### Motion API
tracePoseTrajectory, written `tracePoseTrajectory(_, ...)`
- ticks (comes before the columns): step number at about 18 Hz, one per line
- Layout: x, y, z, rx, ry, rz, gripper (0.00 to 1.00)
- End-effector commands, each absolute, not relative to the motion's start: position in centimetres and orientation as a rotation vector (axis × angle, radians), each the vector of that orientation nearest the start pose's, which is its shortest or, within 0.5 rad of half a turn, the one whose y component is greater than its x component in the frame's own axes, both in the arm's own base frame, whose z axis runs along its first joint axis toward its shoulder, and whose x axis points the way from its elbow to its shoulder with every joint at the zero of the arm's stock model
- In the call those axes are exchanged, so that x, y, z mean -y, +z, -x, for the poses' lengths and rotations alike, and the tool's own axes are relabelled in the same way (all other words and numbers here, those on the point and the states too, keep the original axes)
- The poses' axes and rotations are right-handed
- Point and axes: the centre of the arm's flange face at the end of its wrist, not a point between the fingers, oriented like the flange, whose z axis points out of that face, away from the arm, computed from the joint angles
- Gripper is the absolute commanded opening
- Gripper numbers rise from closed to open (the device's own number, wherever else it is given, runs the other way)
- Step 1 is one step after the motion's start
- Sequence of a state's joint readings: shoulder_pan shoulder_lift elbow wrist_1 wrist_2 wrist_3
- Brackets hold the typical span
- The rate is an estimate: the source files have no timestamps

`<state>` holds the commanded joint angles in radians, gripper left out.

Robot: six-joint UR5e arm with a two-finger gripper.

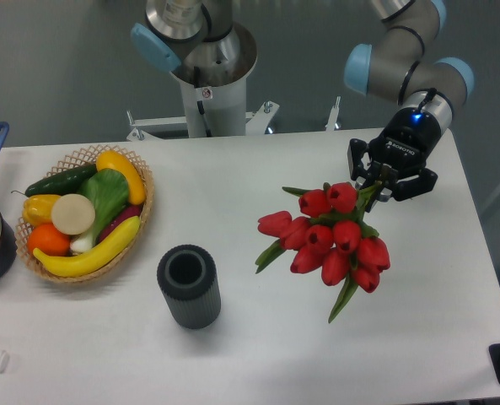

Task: Insert the flowers into the vase
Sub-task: 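Hold the red tulip bunch by the stems and swing it toward the vase, then tilt the gripper so the tulip heads hang down toward the table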

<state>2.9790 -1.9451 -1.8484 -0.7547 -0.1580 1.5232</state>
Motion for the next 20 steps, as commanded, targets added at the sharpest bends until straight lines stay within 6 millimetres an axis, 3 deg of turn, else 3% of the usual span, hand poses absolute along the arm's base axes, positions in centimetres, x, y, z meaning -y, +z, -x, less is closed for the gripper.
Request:
tracePoseTrajectory(8,-32.4,35.2,51.5,-0.220,-0.067,1.397,0.22)
tracePoseTrajectory(17,-36.8,35.3,48.7,-0.285,-0.136,1.369,0.22)
tracePoseTrajectory(20,-37.0,34.7,48.9,-0.286,-0.137,1.387,0.22)
